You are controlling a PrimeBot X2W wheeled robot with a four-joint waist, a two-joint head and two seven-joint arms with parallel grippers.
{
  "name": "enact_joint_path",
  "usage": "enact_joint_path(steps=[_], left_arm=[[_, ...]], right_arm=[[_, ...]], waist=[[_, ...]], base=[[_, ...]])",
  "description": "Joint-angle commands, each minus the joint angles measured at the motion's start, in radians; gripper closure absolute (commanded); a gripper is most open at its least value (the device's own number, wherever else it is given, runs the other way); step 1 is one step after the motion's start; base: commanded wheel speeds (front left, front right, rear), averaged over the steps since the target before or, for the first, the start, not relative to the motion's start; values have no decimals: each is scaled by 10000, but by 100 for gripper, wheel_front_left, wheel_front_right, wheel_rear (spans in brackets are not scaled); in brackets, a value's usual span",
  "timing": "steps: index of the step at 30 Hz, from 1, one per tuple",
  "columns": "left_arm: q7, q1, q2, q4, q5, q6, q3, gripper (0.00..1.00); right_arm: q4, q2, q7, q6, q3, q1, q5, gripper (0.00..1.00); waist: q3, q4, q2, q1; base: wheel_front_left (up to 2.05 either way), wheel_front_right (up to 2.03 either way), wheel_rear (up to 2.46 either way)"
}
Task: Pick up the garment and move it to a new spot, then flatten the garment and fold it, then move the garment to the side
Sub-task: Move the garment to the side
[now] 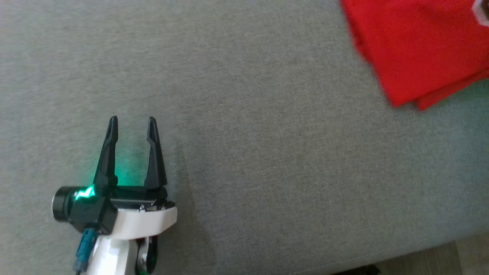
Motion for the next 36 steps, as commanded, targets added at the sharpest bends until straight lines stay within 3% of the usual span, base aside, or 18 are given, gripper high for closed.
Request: enact_joint_path(steps=[1, 4, 5, 6, 7, 11, 16, 19, 24, 30, 36], left_arm=[[-93, -152, -18, -274, 97, -20, 291, 0], [-93, -321, -18, -245, 115, -39, 272, 0], [-93, -364, -18, -224, 120, -56, 270, 0], [-93, -406, -18, -197, 118, -72, 283, 0], [-93, -446, -18, -167, 114, -86, 307, 0], [-93, -490, -18, -70, 87, -71, 370, 0], [-93, -359, -18, -33, 4, 117, 392, 0], [-93, -259, -18, 52, -59, 197, 350, 0], [-93, 152, -18, 486, -357, 149, 236, 0], [-93, 930, -18, 1006, -760, 51, 363, 0], [-94, 1589, -18, 1519, -841, -243, 507, 0]], right_arm=[[-474, -541, 145, 67, -516, 270, -256, 100], [-863, -603, 502, 67, -1644, 672, -875, 100], [-944, -582, 638, 67, -2025, 828, -1151, 75], [-1030, -512, 831, 67, -2361, 1002, -1432, 60], [-1085, -370, 1063, 67, -2717, 1160, -1695, 0], [-1636, 252, 1400, 67, -3603, 1715, -3082, 0], [-2375, 1404, 343, 67, -3892, 2264, -4239, 0], [-2563, 2141, -526, 67, -3368, 2688, -4201, 0], [-2357, 2984, -1723, 67, -1662, 3708, -3662, 0], [-1659, 3664, -2207, 67, -52, 4768, -2866, 0], [-1891, 4403, -2235, 67, 159, 5938, -2749, 0]], waist=[[287, -233, 0, -1], [434, -272, 0, -1], [451, -263, 0, -1], [454, -259, 0, -1], [438, -256, 0, -1], [110, -176, 0, -1], [-622, 46, 0, -1], [-1208, 259, 0, -1], [-2476, 581, 0, -1], [-4117, 816, 0, -1], [-5388, 1162, 0, -1]], base=[[0, 0, 0], [0, 0, 0], [0, 0, 0], [0, 0, 0], [0, 0, 0], [0, 0, 0], [0, 0, 0], [0, 0, 0], [0, 0, 0], [0, 0, 0], [0, 0, 0]])
